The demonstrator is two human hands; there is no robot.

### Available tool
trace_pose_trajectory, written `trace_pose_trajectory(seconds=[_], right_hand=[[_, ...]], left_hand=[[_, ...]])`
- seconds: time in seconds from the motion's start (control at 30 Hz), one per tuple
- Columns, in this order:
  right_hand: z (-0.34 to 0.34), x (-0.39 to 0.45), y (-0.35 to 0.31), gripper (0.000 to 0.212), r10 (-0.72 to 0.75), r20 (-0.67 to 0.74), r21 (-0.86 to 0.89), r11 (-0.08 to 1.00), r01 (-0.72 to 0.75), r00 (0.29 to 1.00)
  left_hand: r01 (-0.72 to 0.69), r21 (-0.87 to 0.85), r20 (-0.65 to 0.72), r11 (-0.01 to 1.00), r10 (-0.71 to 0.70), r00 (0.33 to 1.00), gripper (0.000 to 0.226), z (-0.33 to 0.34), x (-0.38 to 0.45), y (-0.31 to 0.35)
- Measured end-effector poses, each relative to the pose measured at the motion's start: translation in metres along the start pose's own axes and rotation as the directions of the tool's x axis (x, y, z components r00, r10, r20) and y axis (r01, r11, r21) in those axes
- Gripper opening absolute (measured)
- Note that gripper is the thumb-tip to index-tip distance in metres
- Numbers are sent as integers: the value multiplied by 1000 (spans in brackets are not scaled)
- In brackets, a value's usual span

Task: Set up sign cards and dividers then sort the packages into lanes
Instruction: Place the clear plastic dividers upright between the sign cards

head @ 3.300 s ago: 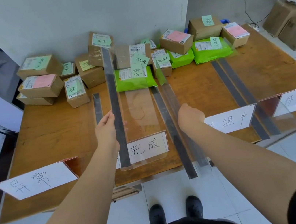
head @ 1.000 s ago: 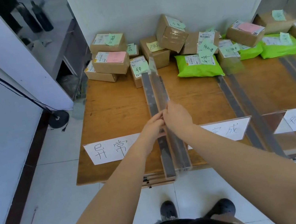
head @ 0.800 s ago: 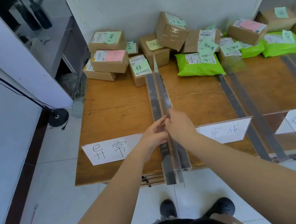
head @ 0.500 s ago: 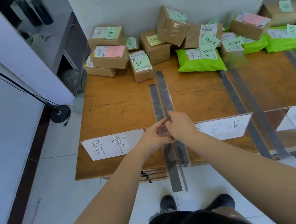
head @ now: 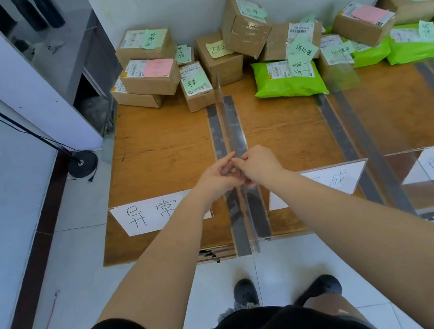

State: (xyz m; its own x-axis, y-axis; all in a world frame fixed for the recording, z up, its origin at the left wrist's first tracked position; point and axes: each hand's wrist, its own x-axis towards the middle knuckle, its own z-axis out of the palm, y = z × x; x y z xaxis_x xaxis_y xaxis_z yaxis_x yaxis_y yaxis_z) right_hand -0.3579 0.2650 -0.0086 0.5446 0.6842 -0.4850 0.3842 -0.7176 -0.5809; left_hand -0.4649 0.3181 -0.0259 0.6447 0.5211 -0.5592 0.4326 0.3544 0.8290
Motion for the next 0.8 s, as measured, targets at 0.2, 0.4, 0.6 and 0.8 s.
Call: trace_pose_trajectory(seconds=[0.2, 0.4, 0.6, 0.8], right_hand=[[-3, 12, -2, 40, 15, 4, 56, 998, -16, 1000], [-7, 14, -7, 39, 38, 20, 29, 999, -38, 999], [-12, 15, -8, 40, -82, 74, 7, 997, 82, 994], [-17, 18, 3, 28, -182, 63, -70, 980, 186, 981]], left_hand=[[-21, 44, 19, 999, 20, 1000, 72, -4, 4, 9], [-21, 62, -34, 998, 23, 999, 81, 1, 11, 15], [-9, 47, 30, 999, 7, 1000, 86, 3, 10, 11], [-15, -86, 58, 996, 20, 998, 78, 7, 7, 6]])
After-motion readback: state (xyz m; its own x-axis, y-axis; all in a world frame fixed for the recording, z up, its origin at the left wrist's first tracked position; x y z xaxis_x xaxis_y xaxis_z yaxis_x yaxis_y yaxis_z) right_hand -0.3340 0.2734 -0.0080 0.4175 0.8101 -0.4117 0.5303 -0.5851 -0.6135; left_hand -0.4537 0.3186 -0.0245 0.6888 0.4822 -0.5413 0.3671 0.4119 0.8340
